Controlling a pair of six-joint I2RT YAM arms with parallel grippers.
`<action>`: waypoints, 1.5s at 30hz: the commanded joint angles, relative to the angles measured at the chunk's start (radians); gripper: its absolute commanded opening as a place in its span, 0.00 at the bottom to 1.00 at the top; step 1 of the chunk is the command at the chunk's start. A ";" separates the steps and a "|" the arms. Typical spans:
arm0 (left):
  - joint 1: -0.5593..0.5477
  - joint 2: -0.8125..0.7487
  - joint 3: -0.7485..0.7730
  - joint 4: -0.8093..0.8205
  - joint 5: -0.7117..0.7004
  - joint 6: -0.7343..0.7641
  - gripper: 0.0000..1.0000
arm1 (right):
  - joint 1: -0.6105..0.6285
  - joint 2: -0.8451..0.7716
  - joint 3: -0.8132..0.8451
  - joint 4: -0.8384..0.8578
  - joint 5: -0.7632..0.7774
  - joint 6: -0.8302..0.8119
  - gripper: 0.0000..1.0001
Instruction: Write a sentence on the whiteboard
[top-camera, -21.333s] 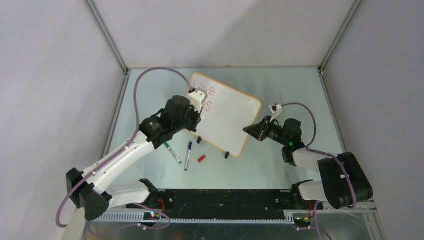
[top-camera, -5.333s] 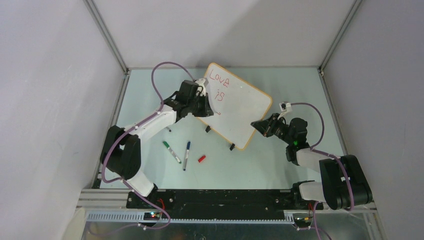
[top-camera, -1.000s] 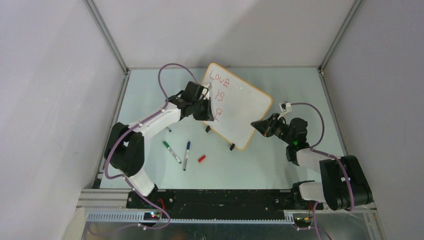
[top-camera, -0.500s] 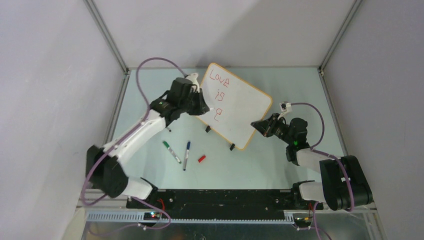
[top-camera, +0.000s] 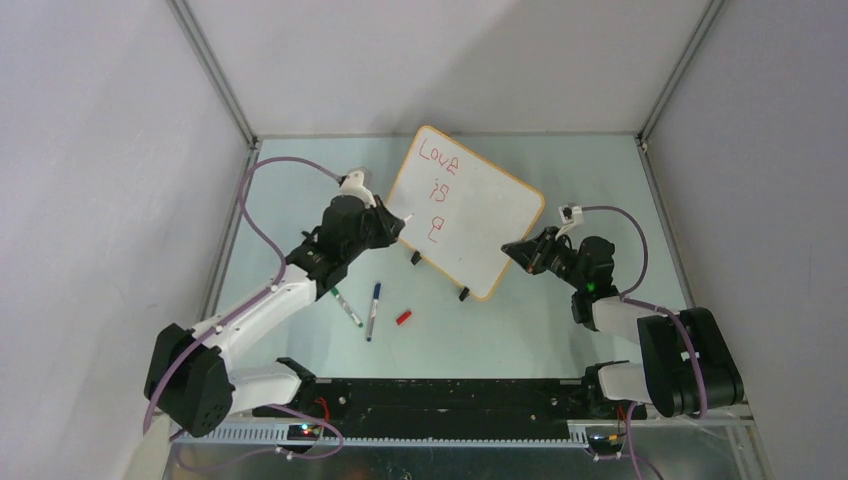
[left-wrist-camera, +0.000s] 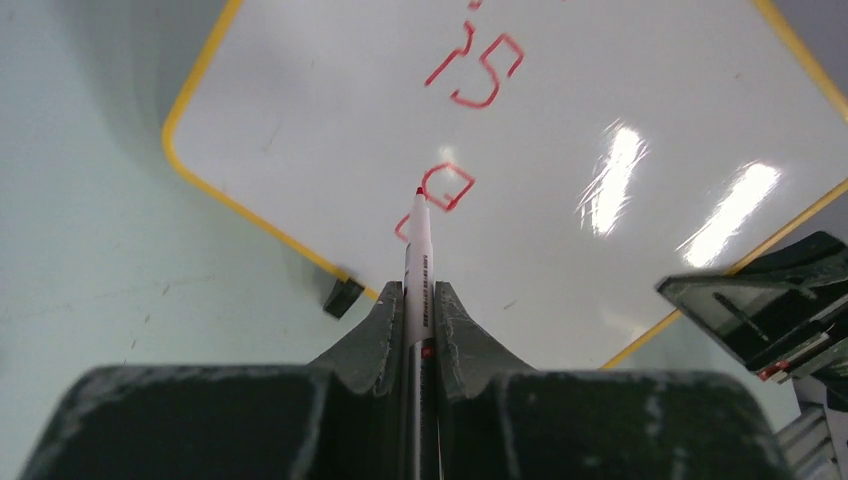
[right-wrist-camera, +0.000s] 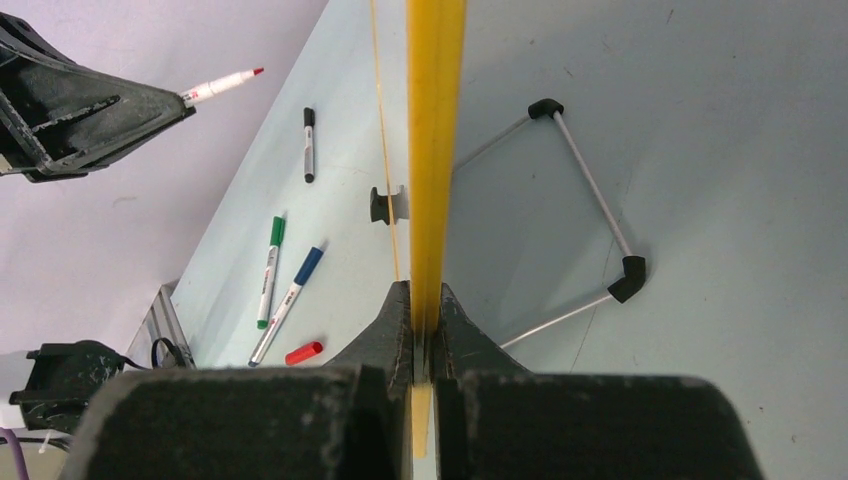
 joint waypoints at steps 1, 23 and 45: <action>-0.008 0.009 -0.058 0.253 0.005 0.054 0.02 | 0.001 0.015 -0.009 0.009 0.045 -0.004 0.00; -0.027 -0.180 -0.319 0.484 -0.099 0.148 0.00 | 0.010 0.000 -0.007 0.005 0.039 0.009 0.00; 0.002 -0.242 -0.486 0.732 -0.038 0.081 0.00 | 0.021 -0.046 0.001 -0.063 0.072 -0.051 0.00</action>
